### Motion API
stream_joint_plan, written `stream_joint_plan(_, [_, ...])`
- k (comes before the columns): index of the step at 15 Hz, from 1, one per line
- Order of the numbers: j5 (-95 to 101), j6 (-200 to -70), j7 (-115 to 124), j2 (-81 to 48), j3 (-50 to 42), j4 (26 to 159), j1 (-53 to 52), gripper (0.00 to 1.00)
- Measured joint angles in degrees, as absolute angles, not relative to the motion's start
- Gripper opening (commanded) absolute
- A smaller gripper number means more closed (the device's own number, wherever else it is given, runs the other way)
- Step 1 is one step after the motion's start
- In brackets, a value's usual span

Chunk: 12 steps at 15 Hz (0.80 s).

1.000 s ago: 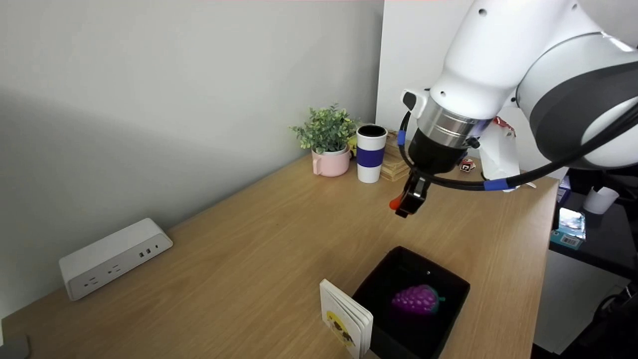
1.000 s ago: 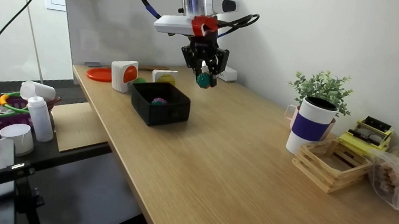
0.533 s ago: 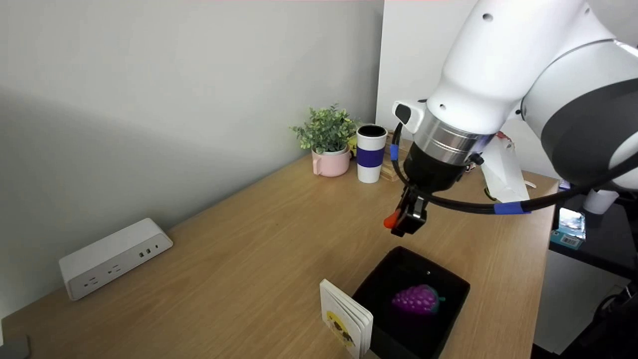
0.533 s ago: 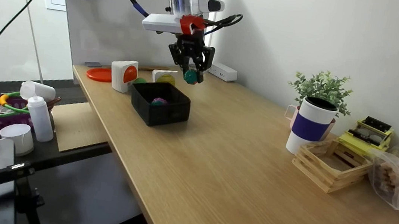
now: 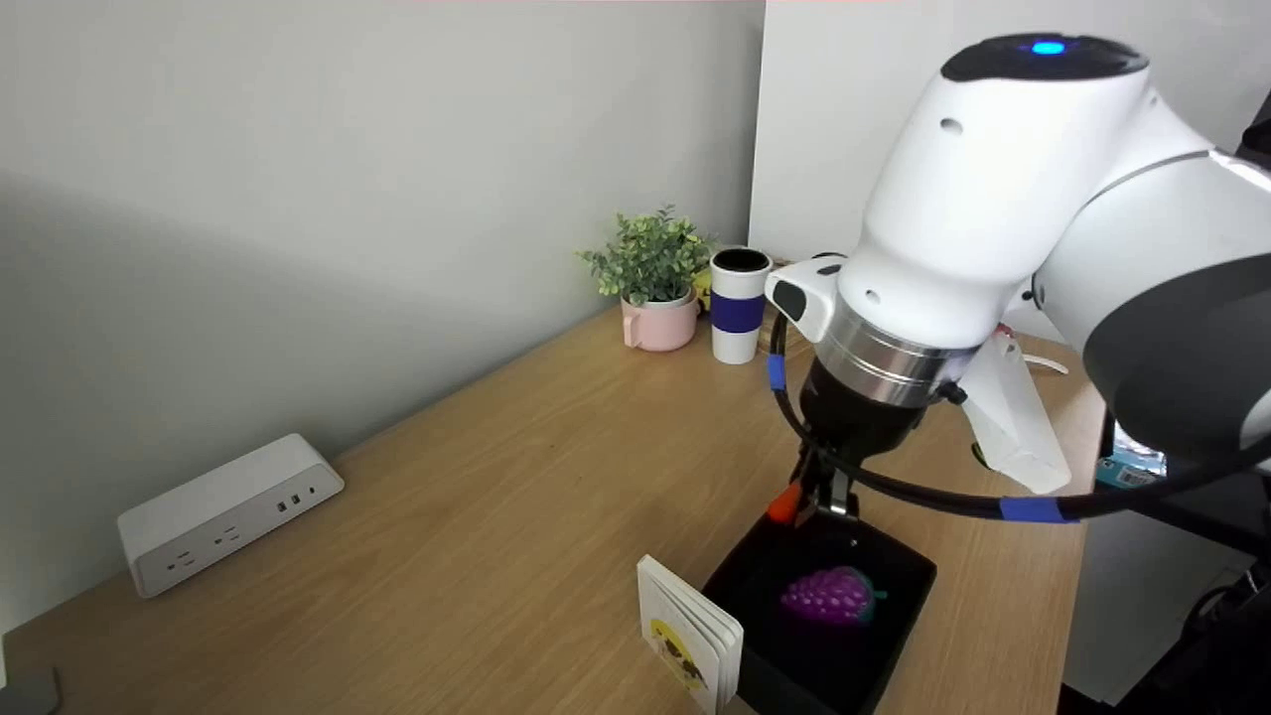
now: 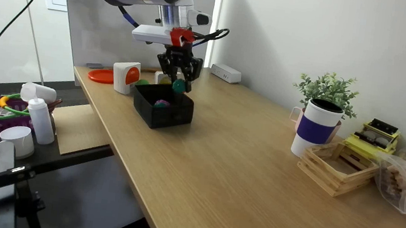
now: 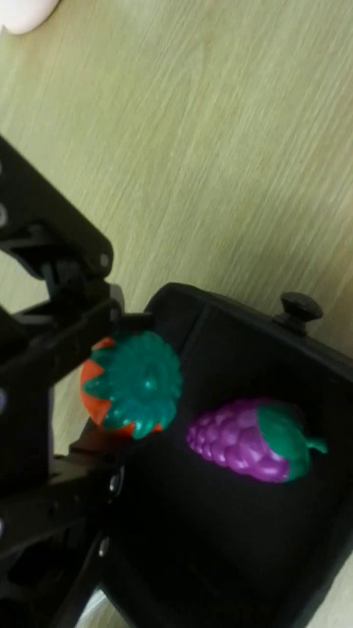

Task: Put the plastic grapes and strawberry in the box respectively

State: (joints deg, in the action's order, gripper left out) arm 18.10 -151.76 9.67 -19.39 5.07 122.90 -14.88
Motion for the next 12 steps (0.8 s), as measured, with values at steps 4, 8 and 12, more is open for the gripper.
stream_joint_plan(4, [18.09,-150.46,9.35,-21.54,5.19,122.55,-15.47,0.23])
stream_joint_plan(8, [17.89,-149.71,8.85,-23.43,5.19,122.06,-15.48,0.23])
stream_joint_plan(12, [17.63,-148.31,8.43,-23.69,5.19,121.33,-15.47,0.23])
